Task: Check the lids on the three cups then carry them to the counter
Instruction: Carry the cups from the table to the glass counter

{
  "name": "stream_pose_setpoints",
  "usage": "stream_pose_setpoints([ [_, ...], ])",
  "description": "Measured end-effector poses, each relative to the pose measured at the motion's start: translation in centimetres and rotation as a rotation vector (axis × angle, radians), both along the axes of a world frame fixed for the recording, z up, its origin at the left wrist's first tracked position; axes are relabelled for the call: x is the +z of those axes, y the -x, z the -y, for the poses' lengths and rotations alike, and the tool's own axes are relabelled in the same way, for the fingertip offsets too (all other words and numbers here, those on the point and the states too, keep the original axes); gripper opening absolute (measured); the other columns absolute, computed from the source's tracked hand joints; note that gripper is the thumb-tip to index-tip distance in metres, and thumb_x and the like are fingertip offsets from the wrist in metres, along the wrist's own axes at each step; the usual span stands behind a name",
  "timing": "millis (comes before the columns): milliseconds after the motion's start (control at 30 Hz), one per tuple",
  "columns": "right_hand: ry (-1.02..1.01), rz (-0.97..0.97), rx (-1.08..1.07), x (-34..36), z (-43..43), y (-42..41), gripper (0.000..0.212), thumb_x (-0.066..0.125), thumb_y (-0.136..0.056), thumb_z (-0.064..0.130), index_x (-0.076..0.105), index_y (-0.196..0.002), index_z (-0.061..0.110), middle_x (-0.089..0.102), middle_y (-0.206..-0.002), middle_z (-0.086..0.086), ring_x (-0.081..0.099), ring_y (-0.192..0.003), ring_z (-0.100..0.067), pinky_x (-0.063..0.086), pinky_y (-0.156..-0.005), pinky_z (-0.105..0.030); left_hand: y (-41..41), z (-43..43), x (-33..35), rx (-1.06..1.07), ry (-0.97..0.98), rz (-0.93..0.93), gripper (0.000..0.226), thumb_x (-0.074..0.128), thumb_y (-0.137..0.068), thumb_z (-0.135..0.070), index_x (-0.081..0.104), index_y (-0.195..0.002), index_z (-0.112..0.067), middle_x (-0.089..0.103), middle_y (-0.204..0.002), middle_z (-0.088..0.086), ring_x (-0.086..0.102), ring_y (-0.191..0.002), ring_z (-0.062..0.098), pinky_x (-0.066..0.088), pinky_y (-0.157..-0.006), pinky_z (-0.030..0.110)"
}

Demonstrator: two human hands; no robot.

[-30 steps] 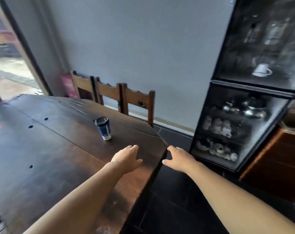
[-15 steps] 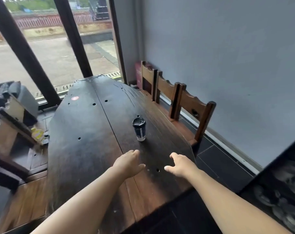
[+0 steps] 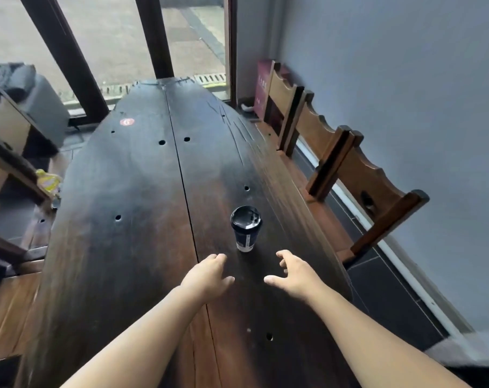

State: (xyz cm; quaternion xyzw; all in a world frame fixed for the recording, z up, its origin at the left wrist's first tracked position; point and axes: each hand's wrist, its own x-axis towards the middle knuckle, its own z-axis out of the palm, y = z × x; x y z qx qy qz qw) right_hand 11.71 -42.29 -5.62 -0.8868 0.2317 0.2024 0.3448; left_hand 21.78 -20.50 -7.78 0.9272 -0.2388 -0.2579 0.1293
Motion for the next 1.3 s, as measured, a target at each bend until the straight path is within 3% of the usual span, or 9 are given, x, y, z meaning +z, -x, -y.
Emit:
stream_pose_setpoints([
  [267,-0.161,0.069,0.031,-6.4,3.1,-10.5,0.089,0.084,-0.083,0.032,0.032,-0.156,0.033,0.042,-0.158,0.007,0.045,-0.145,-0.016,0.041,-0.118,-0.04,-8.9,3.7,-6.9,0.166,0.249,-0.149,0.081,0.08,-0.086,-0.031,0.037,-0.153,-0.021,0.055,-0.148,0.002,0.054,-0.136,0.019,0.044,-0.115,0.039],
  [433,-0.292,0.175,0.026,-9.1,3.8,-13.1,0.072,0.087,-0.08,0.025,0.05,-0.139,0.042,0.067,-0.129,0.017,0.063,-0.121,-0.004,0.055,-0.106,-0.042,-9.7,5.6,-9.3,0.22,0.454,-0.177,0.067,0.083,-0.081,-0.018,0.05,-0.138,-0.031,0.063,-0.132,-0.012,0.06,-0.125,0.01,0.049,-0.109,0.041],
  [533,-0.312,0.227,-0.01,-8.8,3.4,-13.3,0.06,0.087,-0.08,0.032,0.057,-0.131,0.037,0.074,-0.114,0.012,0.07,-0.109,-0.006,0.059,-0.098,-0.039,-9.2,5.9,-9.4,0.279,0.501,-0.172,0.051,0.083,-0.083,-0.026,0.055,-0.126,-0.03,0.067,-0.12,-0.013,0.066,-0.112,0.012,0.055,-0.099,0.041],
  [600,-0.325,0.239,-0.013,-8.3,3.0,-13.0,0.06,0.085,-0.075,0.046,0.058,-0.128,0.037,0.075,-0.111,0.01,0.072,-0.105,-0.007,0.059,-0.096,-0.04,-8.9,5.7,-8.9,0.272,0.527,-0.162,0.053,0.082,-0.08,-0.036,0.056,-0.126,-0.031,0.067,-0.119,-0.014,0.067,-0.109,0.014,0.056,-0.095,0.043],
  [700,-0.318,0.255,0.0,-7.2,2.6,-12.2,0.058,0.084,-0.076,0.047,0.059,-0.128,0.036,0.075,-0.111,0.009,0.073,-0.102,-0.006,0.06,-0.095,-0.04,-8.2,4.9,-7.5,0.253,0.546,-0.173,0.055,0.072,-0.075,-0.046,0.052,-0.125,-0.035,0.068,-0.119,-0.014,0.069,-0.109,0.014,0.057,-0.092,0.046],
  [867,-0.341,0.3,0.043,-3.8,-0.4,-8.6,0.055,0.084,-0.077,0.043,0.062,-0.126,0.031,0.074,-0.114,0.008,0.072,-0.108,-0.008,0.06,-0.095,-0.041,-4.3,1.3,-3.9,0.266,0.586,-0.207,0.062,0.074,-0.074,-0.044,0.052,-0.131,-0.034,0.072,-0.115,-0.016,0.07,-0.108,0.008,0.06,-0.091,0.041],
  [1000,-0.338,0.328,0.134,-0.1,-5.2,-4.7,0.05,0.085,-0.083,0.034,0.062,-0.127,0.027,0.075,-0.121,0.006,0.071,-0.114,-0.009,0.059,-0.1,-0.042,1.0,-4.0,-0.2,0.308,0.586,-0.146,0.056,0.086,-0.081,-0.019,0.059,-0.13,-0.025,0.071,-0.104,-0.021,0.07,-0.092,-0.009,0.053,-0.079,0.012],
  [1167,-0.381,0.414,0.317,5.7,-14.4,0.5,0.048,0.085,-0.084,0.029,0.064,-0.127,0.021,0.077,-0.116,0.004,0.076,-0.102,-0.011,0.061,-0.095,-0.038,9.9,-14.4,5.9,0.446,0.669,-0.026,0.049,0.086,-0.082,-0.022,0.063,-0.125,-0.024,0.077,-0.112,-0.009,0.075,-0.094,0.008,0.061,-0.085,0.033],
  [1300,-0.492,0.444,0.5,9.4,-23.6,4.0,0.055,0.08,-0.076,0.04,0.065,-0.128,0.031,0.078,-0.115,0.002,0.076,-0.104,-0.016,0.062,-0.091,-0.039,17.3,-23.9,9.9,0.562,0.689,0.079,0.048,0.085,-0.084,-0.022,0.061,-0.126,-0.024,0.076,-0.107,-0.009,0.07,-0.083,-0.002,0.056,-0.076,0.023],
])
